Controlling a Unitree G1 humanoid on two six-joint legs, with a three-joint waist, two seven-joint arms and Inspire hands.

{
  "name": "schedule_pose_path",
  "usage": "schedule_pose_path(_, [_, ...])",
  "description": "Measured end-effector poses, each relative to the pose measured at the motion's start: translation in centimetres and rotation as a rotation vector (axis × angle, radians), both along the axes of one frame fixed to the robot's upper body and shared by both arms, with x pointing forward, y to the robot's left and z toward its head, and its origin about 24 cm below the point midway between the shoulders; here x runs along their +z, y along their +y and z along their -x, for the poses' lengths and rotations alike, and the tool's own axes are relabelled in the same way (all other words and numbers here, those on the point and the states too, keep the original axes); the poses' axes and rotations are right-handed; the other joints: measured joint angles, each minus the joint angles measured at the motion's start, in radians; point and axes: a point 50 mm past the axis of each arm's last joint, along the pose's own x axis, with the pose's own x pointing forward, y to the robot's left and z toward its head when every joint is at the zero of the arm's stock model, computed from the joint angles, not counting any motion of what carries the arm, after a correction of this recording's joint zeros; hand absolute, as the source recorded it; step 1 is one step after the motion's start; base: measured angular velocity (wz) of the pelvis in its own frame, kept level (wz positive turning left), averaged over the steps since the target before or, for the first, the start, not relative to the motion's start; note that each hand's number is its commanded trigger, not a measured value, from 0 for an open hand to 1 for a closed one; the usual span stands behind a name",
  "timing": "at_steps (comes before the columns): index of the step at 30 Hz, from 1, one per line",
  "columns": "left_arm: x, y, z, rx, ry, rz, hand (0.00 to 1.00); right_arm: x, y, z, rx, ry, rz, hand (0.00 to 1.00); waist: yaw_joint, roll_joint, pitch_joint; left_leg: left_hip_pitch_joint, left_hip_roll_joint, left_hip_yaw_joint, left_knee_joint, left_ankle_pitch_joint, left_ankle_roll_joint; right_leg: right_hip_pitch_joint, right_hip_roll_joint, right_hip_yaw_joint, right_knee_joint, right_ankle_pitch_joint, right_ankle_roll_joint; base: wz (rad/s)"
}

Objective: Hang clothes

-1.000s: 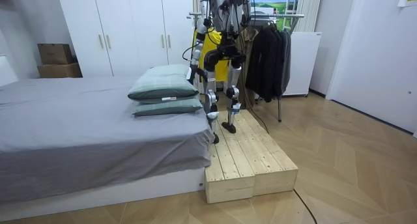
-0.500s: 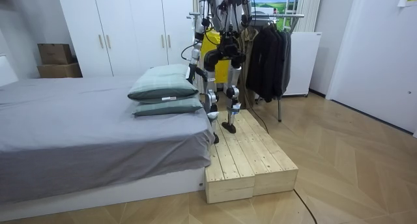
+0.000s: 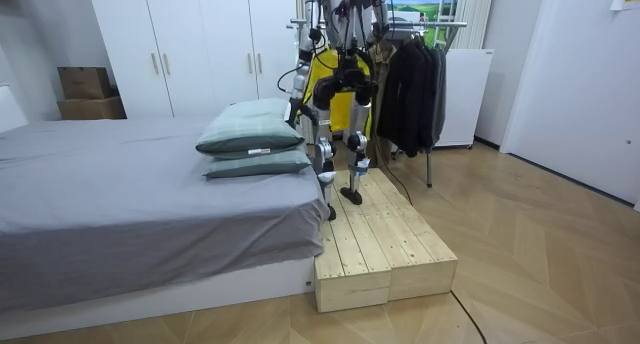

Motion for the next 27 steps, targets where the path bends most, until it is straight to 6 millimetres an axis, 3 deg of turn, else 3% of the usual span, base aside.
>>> schedule_pose_path(9, [-0.1,-0.3,0.4,0.041,-0.003,0.007,0.00,0.2,-1.6,0.8,-0.168,-0.067,-0.101,0.00,-0.018,0.002,-0.0006,-0.010,0.000,0.003,-0.005,0.000,0.000,-0.003,-0.003,0.006,-0.007,0.007,0.002,-0.01])
schedule_pose_path(14, [-0.2,-0.8,0.8,0.047,0.005,0.017,0.00,0.6,-1.8,0.9,-0.229,-0.094,-0.086,0.00,-0.018,0.016,-0.0086,-0.005,-0.001,0.007,-0.009,0.000,0.000,-0.002,-0.003,0.008,-0.006,0.007,0.003,0.00])
schedule_pose_path(27, [-0.3,-1.0,1.0,0.049,0.010,0.021,0.00,1.0,-2.6,2.9,-0.299,-0.147,-0.073,0.00,-0.025,0.027,-0.0062,-0.001,-0.002,0.027,-0.008,0.000,0.001,-0.006,0.000,0.032,-0.002,0.008,0.008,-0.05])
